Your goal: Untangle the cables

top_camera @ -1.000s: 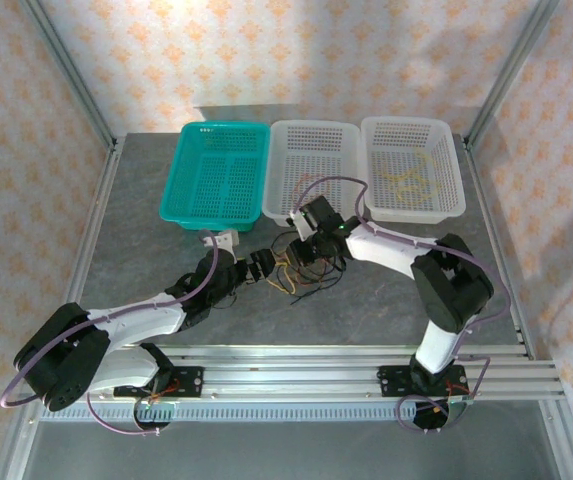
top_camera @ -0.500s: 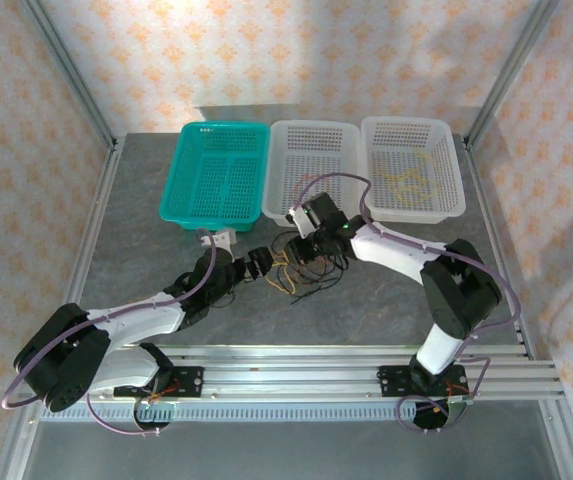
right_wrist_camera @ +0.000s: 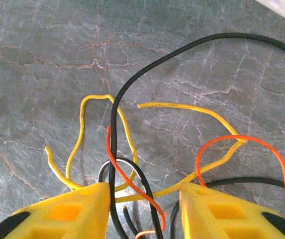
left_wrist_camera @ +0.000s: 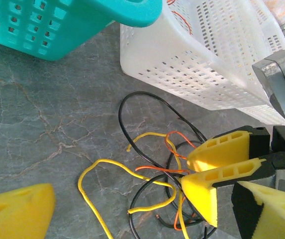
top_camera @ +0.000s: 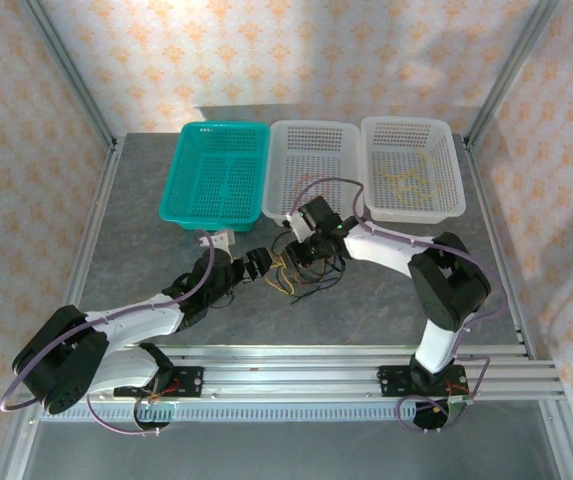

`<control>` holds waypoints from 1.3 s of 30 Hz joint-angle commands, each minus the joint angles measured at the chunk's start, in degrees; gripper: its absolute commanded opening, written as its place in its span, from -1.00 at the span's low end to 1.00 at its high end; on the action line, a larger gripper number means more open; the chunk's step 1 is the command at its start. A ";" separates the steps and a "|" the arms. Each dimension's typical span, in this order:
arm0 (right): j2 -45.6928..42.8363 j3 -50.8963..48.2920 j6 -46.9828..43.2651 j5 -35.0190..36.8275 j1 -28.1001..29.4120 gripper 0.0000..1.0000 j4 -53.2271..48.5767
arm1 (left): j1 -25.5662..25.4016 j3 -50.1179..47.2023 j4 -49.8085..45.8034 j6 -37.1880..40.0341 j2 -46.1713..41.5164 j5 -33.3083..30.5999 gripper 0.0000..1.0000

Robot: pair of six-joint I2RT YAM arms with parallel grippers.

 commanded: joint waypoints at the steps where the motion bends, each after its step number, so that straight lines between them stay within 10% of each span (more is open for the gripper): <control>1: 0.59 1.74 -0.33 0.39 0.28 -0.24 0.57 | 0.46 -0.40 0.54 -0.54 -1.00 -0.58 0.85; 22: -6.69 -0.16 1.61 2.47 0.28 -1.00 1.87 | 0.55 1.57 0.70 0.25 1.98 0.64 0.87; 39: -2.71 1.69 -2.02 5.96 0.28 -0.48 -2.47 | 0.83 1.05 2.65 -1.97 3.68 1.61 0.87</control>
